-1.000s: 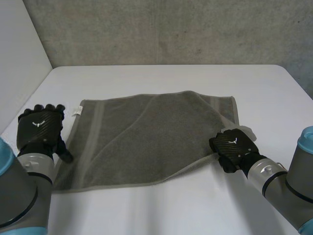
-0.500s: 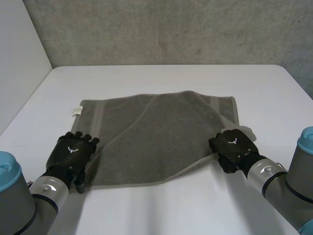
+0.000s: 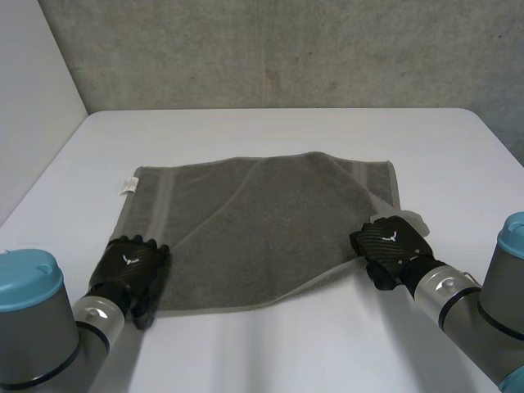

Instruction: Fold the towel.

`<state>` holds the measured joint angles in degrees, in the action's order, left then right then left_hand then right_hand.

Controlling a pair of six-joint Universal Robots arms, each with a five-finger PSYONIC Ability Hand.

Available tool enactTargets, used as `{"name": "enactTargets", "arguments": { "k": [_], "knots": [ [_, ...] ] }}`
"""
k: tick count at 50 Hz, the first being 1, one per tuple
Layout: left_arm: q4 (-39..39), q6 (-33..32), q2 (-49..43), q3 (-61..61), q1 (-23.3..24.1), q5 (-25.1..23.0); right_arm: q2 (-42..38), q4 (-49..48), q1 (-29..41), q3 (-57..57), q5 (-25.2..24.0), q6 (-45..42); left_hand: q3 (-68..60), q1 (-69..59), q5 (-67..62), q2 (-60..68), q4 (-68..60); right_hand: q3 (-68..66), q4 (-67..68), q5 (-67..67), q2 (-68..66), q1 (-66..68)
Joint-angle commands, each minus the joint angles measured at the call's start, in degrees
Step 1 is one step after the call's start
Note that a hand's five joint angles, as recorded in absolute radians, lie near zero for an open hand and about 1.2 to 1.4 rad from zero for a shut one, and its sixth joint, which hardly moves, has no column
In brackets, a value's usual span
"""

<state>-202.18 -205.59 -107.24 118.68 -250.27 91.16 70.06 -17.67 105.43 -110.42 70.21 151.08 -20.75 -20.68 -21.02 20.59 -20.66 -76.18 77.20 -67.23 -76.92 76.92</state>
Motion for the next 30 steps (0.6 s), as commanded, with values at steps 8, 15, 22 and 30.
{"name": "enactTargets", "arguments": {
  "k": [8, 15, 22, 30],
  "knots": [
    [-0.67, 0.37, -3.24, -3.2, 0.04, 0.24, -0.72, 0.09, 0.04, -0.06, 0.01, -0.26, 0.95, 0.88, 11.22, -0.79, 0.86, -3.82, 2.8, -2.77, -3.08, 3.08],
    [-1.73, 0.46, -3.59, -4.34, 0.04, 0.33, -0.72, 0.09, 0.13, -0.14, 0.01, -0.26, -1.57, -1.65, 8.7, 1.73, -1.66, -3.82, 2.8, -2.77, -3.08, 3.08],
    [-3.4, 0.72, -3.59, -6.09, 0.13, 2.17, -0.72, 0.0, 0.13, -0.06, 0.19, -0.35, -11.81, -11.88, -1.54, 11.97, -11.89, -3.82, 2.8, -2.77, -3.08, 3.08],
    [-3.84, 1.16, -3.5, -6.27, 0.39, 4.02, -0.72, 0.0, 0.04, -0.06, 0.63, -0.26, -27.81, -27.89, -17.54, 27.97, -27.9, -3.82, 2.8, -2.77, -3.08, 3.08]
  ]
}}
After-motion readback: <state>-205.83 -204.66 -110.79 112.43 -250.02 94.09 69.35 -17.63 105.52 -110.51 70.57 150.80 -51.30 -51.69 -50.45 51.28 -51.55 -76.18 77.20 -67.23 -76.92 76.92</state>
